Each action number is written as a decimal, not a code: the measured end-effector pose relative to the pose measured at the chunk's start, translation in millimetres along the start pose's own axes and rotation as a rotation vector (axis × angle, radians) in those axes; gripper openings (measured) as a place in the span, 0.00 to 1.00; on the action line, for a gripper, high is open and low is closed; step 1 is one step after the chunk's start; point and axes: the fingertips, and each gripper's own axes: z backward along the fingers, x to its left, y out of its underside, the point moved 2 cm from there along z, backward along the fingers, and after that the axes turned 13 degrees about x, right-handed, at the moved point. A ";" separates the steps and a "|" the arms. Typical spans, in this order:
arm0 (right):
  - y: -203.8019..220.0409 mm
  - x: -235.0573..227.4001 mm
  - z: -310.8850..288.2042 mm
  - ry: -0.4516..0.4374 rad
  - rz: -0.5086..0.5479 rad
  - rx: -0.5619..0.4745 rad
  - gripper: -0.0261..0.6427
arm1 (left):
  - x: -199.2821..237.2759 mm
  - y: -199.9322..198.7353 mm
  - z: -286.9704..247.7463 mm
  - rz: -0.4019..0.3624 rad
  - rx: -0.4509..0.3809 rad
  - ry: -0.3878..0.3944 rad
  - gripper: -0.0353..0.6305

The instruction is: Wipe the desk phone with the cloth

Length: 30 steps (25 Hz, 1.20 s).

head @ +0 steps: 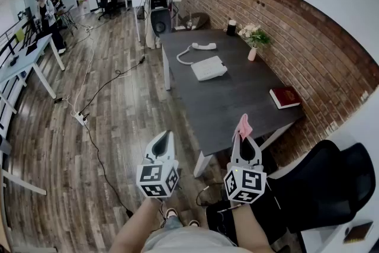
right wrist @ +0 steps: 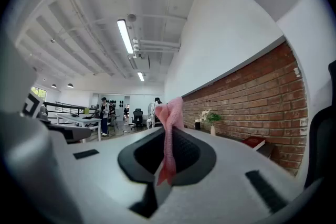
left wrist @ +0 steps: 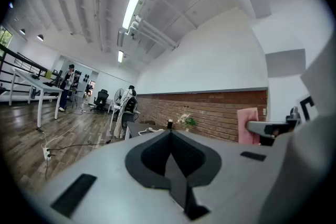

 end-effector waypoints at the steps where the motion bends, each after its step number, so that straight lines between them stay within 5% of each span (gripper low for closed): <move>1: -0.4 0.7 -1.2 0.002 0.001 0.000 0.06 | 2.1 -0.4 -0.8 0.001 0.001 -0.002 0.06; 8: -2.5 11.6 -10.3 -0.031 -0.081 -0.031 0.07 | 22.0 -1.0 -2.4 0.001 0.010 0.000 0.06; 30: 12.0 52.6 -91.6 0.039 -0.081 0.045 0.07 | 128.1 -9.0 -36.1 0.004 0.042 -0.054 0.06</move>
